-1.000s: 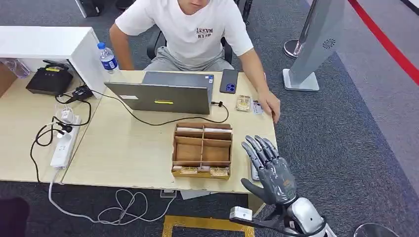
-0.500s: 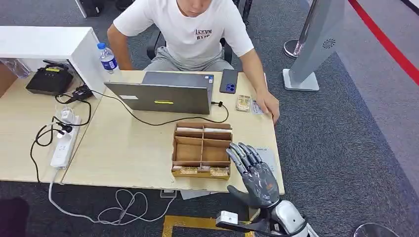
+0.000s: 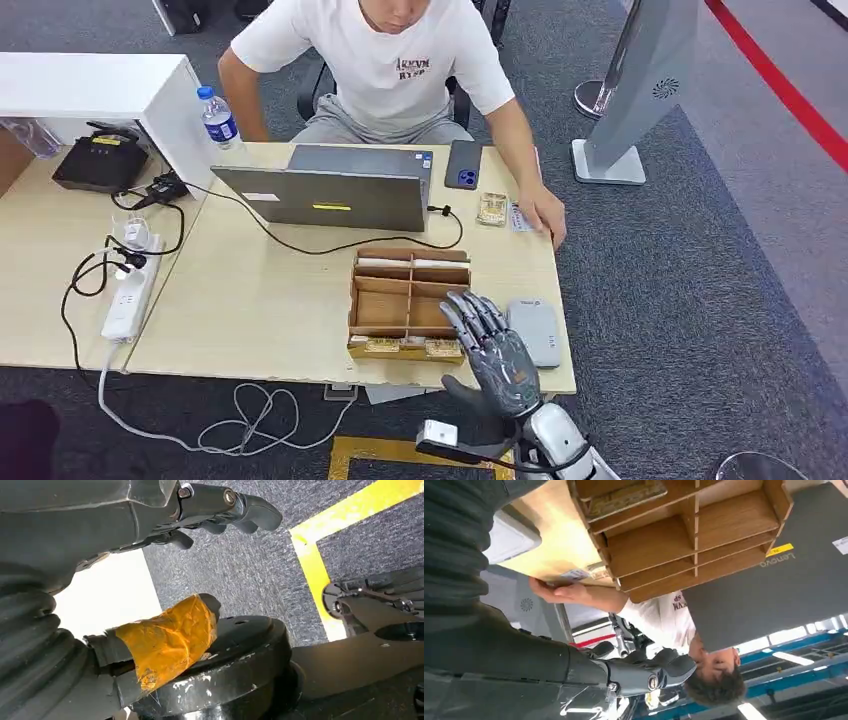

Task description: Pass the card to the sensor for recognition and then transmit it.

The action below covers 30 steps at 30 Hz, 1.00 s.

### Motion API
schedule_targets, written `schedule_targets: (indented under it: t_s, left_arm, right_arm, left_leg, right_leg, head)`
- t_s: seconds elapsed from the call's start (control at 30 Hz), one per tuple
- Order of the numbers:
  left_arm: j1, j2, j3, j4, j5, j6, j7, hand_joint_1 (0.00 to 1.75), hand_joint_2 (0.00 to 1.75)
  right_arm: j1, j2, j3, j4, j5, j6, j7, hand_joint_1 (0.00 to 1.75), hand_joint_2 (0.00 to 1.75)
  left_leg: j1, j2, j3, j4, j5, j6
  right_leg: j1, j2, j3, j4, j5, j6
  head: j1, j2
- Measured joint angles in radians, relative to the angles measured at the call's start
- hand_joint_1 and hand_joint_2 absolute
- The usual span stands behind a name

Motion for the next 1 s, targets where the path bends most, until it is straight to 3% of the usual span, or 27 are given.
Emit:
schedule_targets:
  t_s: [0.7,1.0]
  left_arm:
    - [-0.008,-0.004,-0.003,0.008,-0.009,-0.002,0.011,0.00,1.75]
    - [-0.013,-0.005,-0.011,0.008,-0.021,-0.007,0.019,0.00,1.75]
  right_arm:
    - [-0.063,0.074,0.042,0.204,-0.029,-0.015,-0.015,0.00,1.75]
    - [-0.100,0.091,0.015,0.272,0.012,-0.018,-0.010,0.00,1.75]
  left_leg:
    - [0.000,0.000,0.000,0.000,0.000,0.000]
    - [0.000,0.000,0.000,0.000,0.000,0.000]
  right_leg:
    - [0.000,0.000,0.000,0.000,0.000,0.000]
    - [0.000,0.000,0.000,0.000,0.000,0.000]
  head:
    - [0.000,0.000]
    - [0.000,0.000]
